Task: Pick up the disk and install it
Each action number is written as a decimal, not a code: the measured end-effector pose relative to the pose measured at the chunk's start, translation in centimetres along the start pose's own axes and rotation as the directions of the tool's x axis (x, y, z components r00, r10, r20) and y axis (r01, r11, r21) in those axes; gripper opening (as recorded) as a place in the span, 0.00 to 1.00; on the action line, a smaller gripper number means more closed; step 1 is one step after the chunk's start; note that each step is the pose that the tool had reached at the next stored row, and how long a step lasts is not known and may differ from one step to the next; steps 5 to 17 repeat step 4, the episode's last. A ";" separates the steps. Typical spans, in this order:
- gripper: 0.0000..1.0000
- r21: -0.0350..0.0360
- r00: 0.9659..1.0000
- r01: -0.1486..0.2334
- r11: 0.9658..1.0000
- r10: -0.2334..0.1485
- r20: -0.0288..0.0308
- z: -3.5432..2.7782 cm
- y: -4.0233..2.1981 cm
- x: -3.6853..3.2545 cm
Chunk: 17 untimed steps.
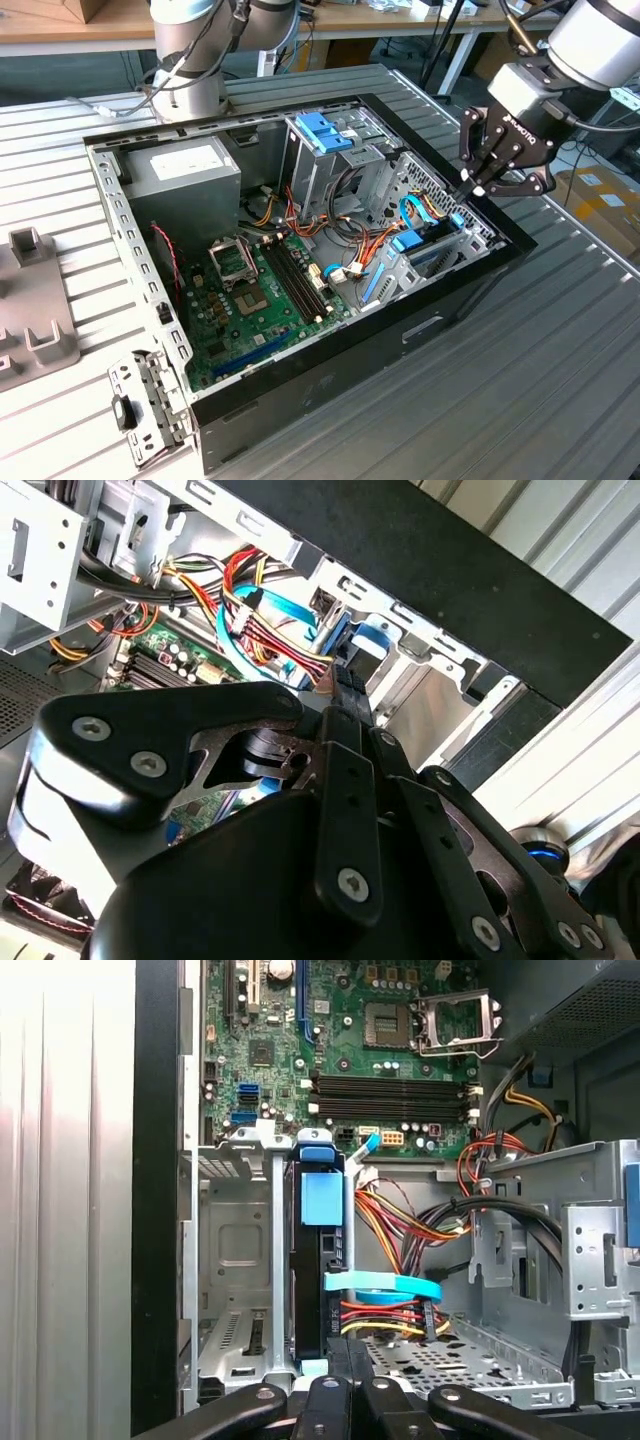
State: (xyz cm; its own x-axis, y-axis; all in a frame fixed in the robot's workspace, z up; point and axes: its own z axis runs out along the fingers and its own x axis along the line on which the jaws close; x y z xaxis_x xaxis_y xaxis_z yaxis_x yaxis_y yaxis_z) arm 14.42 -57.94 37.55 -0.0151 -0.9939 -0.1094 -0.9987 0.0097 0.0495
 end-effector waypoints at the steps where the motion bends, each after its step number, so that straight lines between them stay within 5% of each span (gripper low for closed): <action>1: 0.11 0.000 1.000 0.000 1.000 0.000 0.000 -0.01 -0.03 0.00; 17: 0.11 0.000 1.000 0.000 1.000 0.000 0.000 -0.01 -0.04 0.00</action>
